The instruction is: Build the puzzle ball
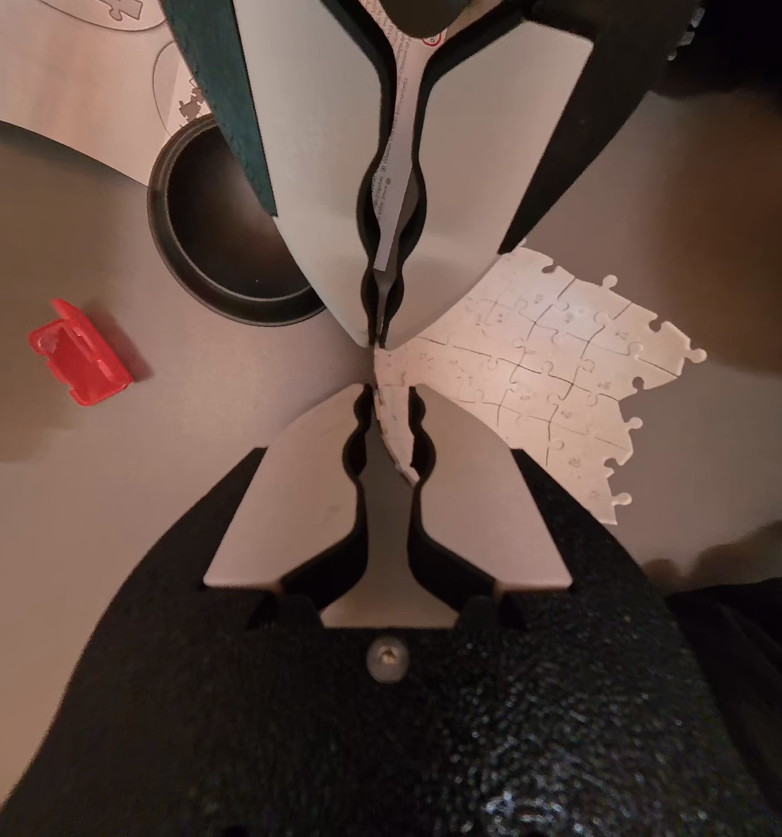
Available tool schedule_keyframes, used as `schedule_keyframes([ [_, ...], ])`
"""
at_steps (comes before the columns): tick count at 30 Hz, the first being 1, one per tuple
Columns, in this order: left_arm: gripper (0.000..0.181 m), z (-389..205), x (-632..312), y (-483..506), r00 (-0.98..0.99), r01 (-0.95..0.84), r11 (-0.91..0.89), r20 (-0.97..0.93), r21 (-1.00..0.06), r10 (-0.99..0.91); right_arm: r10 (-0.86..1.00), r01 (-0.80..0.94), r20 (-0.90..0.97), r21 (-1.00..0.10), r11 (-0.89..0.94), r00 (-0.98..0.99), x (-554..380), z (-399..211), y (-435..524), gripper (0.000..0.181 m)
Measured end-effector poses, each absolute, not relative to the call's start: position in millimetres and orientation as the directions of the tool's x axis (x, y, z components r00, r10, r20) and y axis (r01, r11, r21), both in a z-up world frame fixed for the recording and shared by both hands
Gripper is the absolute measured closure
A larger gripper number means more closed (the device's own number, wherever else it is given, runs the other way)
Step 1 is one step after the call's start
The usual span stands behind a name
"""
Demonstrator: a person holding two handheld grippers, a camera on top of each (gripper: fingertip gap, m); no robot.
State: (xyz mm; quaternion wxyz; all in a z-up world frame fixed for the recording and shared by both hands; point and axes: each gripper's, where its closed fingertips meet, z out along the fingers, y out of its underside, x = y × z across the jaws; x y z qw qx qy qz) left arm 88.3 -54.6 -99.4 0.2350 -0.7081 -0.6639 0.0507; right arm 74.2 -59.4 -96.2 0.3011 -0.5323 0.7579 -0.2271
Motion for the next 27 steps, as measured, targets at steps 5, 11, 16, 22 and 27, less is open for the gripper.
schedule_keyframes([
  [5,0.169,-100.3,87.0,-55.7,0.103,0.919,0.001,0.241,-0.395,0.965,-0.944,-0.673,-0.211,-0.662,0.330,-0.255,74.5,-96.9,-60.0,0.179],
  [11,0.169,-99.6,85.0,-57.6,0.080,0.921,0.015,0.225,-0.389,0.971,-0.941,-0.668,-0.218,-0.663,0.337,-0.258,74.8,-97.7,-60.4,0.179],
  [16,0.176,-100.1,84.2,-60.4,0.067,0.923,0.021,0.214,-0.385,0.975,-0.938,-0.662,-0.226,-0.666,0.345,-0.262,74.5,-97.3,-60.9,0.179],
  [22,0.178,-99.4,86.1,-59.8,0.074,0.926,0.009,0.205,-0.377,0.976,-0.939,-0.655,-0.230,-0.673,0.342,-0.254,76.4,-95.4,-59.7,0.179],
  [27,0.178,-99.5,87.3,-59.5,0.082,0.927,-0.002,0.198,-0.375,0.977,-0.927,-0.640,-0.258,-0.671,0.374,-0.272,75.0,-97.2,-59.3,0.168],
])
